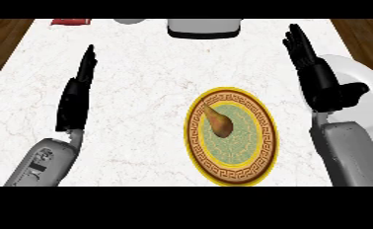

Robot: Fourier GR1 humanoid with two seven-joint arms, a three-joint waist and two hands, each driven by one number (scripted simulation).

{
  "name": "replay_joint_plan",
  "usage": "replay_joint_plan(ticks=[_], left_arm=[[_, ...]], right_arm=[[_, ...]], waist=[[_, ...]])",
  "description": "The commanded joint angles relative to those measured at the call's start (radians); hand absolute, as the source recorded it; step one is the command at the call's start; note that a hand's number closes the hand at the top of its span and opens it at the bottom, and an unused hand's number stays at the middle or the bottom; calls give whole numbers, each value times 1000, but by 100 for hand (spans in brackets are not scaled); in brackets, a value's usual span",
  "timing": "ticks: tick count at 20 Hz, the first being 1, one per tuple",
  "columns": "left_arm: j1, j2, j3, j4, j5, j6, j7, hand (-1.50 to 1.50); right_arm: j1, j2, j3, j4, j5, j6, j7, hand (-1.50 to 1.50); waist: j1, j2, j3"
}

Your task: Pick the pear from the plate and place it in the plate

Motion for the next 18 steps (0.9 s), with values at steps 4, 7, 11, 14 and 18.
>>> replay_joint_plan(ticks=[4,7,11,14,18], left_arm=[[-8,-30,-1,9,73,-75,27,0],[21,-49,-36,33,92,-108,48,0],[-2,-38,18,42,187,-180,101,0],[4,-18,51,61,215,-213,87,0],[64,-24,37,48,217,-235,46,0]], right_arm=[[-127,54,202,121,-126,378,75,150],[-284,-115,309,-11,128,441,-39,150],[-202,8,208,358,-111,584,-160,-150],[-250,-41,257,457,-81,780,-264,-150],[-331,-91,353,526,105,849,-408,-150]], waist=[[128,53,11],[159,18,-8],[109,62,15],[97,51,14],[104,45,14]])
